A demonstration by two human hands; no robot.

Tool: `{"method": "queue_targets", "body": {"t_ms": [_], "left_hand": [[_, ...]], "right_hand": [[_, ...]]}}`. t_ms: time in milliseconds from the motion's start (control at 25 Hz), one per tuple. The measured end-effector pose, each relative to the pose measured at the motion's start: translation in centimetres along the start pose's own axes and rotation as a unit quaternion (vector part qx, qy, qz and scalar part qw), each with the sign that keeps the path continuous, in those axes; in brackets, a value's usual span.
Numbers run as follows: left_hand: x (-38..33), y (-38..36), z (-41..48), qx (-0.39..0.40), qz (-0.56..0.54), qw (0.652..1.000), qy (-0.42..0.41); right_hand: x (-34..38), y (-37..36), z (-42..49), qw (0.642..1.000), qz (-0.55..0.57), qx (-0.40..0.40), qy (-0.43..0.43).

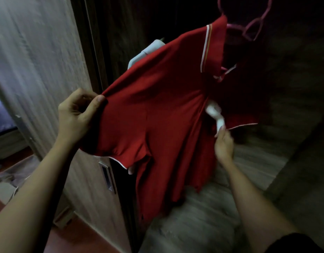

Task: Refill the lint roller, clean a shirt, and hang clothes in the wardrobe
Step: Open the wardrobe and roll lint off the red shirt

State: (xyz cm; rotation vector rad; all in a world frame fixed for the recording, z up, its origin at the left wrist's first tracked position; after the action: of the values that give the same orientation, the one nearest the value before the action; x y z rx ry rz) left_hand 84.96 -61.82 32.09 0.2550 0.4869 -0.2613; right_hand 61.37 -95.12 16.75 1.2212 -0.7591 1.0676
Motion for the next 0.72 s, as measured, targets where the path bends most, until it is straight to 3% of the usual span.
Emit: {"method": "queue_targets", "body": {"t_ms": [160, 280, 360, 600, 720], "left_hand": [[0.4, 0.2, -0.1, -0.004, -0.015, 1.0, 0.008], [0.5, 0.4, 0.0, -0.006, -0.011, 1.0, 0.014], [0.2, 0.3, 0.2, -0.004, -0.004, 1.0, 0.015], [0.0, 0.1, -0.1, -0.016, -0.01, 1.0, 0.019], [0.2, 0.1, -0.1, -0.019, -0.016, 1.0, 0.019]], "right_hand": [[-9.3, -5.9, -10.9, 0.985, -0.025, 0.157, -0.061], [-14.3, -7.0, -15.6, 0.975, -0.042, 0.2, -0.09], [-14.8, -6.5, -15.9, 0.98, -0.051, 0.177, -0.082], [4.0, -0.3, -7.4, 0.993, 0.061, 0.025, 0.102], [6.8, 0.1, -8.8, 0.981, 0.112, -0.013, 0.156]]}}
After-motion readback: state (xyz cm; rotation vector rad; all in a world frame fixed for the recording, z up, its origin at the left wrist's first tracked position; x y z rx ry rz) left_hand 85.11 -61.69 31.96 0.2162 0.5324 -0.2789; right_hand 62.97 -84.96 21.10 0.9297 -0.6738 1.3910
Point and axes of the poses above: each hand's wrist, its own z-axis towards the middle knuckle, its own y-axis out of the back of the hand, x = y × z, the point moved 6 cm from there along z, towards the middle knuckle, and after that the axes turned 5 degrees about -y, right-handed, at the moved point
